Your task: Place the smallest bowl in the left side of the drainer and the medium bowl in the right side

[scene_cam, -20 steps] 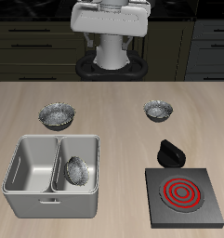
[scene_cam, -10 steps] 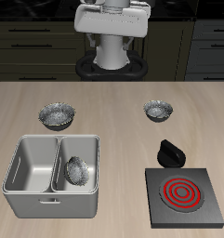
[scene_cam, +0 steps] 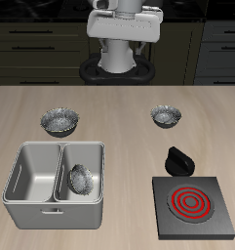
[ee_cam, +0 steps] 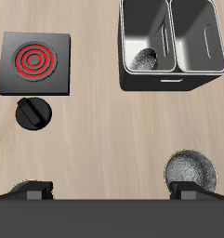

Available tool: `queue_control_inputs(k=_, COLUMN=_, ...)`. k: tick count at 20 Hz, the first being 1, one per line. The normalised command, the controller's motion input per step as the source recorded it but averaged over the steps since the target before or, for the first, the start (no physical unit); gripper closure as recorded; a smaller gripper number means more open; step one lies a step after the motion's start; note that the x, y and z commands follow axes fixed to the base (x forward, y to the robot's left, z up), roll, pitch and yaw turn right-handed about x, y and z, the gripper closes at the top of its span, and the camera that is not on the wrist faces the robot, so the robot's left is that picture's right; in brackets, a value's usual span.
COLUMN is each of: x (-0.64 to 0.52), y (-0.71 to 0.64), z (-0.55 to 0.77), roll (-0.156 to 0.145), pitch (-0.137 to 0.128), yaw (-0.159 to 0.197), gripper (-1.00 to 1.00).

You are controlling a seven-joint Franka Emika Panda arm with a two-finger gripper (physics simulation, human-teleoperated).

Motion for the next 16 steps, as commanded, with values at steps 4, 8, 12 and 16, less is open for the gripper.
queue_control_inputs(k=4, x=-0.30, y=0.06, z=0.00, roll=0.021, pitch=-0.024, yaw=-0.038, gripper=-1.00)
queue_control_inputs(k=8, x=-0.36, y=0.09, z=-0.05, roll=0.012, pitch=-0.026, yaw=0.013, gripper=-1.00)
queue_control_inputs(k=12, x=-0.45, y=0.14, z=-0.08, roll=0.038, pitch=-0.020, yaw=-0.013, gripper=-1.00)
queue_control_inputs(k=16, x=-0.23, y=0.02, z=-0.05, roll=-0.002, pitch=-0.018, yaw=-0.013, gripper=-1.00)
